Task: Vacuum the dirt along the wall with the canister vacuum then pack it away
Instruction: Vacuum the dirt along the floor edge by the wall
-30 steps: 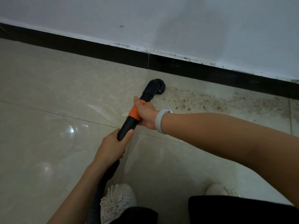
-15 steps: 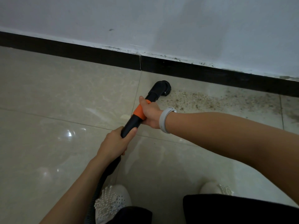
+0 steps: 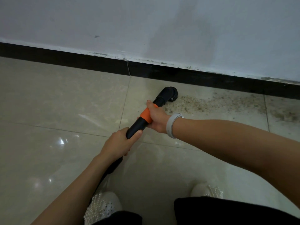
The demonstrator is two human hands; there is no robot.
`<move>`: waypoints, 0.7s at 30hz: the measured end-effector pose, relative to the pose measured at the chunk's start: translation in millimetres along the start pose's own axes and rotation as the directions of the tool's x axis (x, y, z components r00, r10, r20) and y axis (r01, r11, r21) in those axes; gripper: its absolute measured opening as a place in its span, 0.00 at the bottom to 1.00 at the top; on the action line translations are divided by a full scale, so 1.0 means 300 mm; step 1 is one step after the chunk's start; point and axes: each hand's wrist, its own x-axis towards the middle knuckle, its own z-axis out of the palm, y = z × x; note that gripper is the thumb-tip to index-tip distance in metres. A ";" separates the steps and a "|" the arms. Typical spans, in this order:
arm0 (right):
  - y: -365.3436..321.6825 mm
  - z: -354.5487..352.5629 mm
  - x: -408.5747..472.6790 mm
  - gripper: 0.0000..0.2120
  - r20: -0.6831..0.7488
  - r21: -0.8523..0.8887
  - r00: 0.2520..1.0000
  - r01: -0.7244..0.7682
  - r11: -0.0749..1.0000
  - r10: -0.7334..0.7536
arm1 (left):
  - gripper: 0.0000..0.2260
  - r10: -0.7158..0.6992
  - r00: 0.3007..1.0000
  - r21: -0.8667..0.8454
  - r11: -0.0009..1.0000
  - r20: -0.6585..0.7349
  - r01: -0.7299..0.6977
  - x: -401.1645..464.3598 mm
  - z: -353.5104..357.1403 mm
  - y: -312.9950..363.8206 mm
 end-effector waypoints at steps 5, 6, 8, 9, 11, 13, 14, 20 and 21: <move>-0.027 -0.086 0.000 0.20 -0.062 0.048 0.998 0.009 0.999 -0.006 | 0.18 0.045 0.998 0.022 0.999 0.050 -0.046 0.042 0.039 0.061; -0.031 -0.105 0.002 0.21 -0.072 0.055 0.997 0.011 0.998 -0.007 | 0.18 0.054 0.997 0.024 0.998 0.058 -0.055 0.051 0.049 0.074; -0.040 -0.147 0.005 0.20 -0.095 0.079 0.995 0.016 0.997 -0.009 | 0.18 0.075 0.995 0.033 0.996 0.073 -0.078 0.067 0.072 0.100; -0.043 -0.168 0.006 0.19 -0.103 0.096 0.995 0.019 0.995 -0.009 | 0.17 0.083 0.993 0.038 0.995 0.080 -0.087 0.074 0.085 0.113; -0.050 -0.213 0.009 0.18 -0.117 0.116 0.993 0.026 0.993 -0.013 | 0.18 0.094 0.991 0.044 0.994 0.099 -0.099 0.086 0.111 0.140; -0.056 -0.256 0.007 0.17 -0.138 0.118 0.990 0.036 0.992 -0.020 | 0.18 0.104 0.987 0.044 0.993 0.124 -0.110 0.098 0.134 0.167; -0.058 -0.277 0.006 0.17 -0.150 0.122 0.988 0.041 0.992 -0.022 | 0.18 0.111 0.984 0.049 0.992 0.138 -0.119 0.104 0.144 0.180; -0.080 -0.365 0.008 0.18 -0.193 0.187 0.981 0.049 0.981 -0.012 | 0.19 0.169 0.969 0.132 0.972 0.180 -0.194 0.124 0.187 0.257; -0.084 -0.369 0.009 0.18 -0.200 0.190 0.980 0.050 0.980 -0.012 | 0.19 0.171 0.970 0.150 0.969 0.170 -0.197 0.123 0.189 0.263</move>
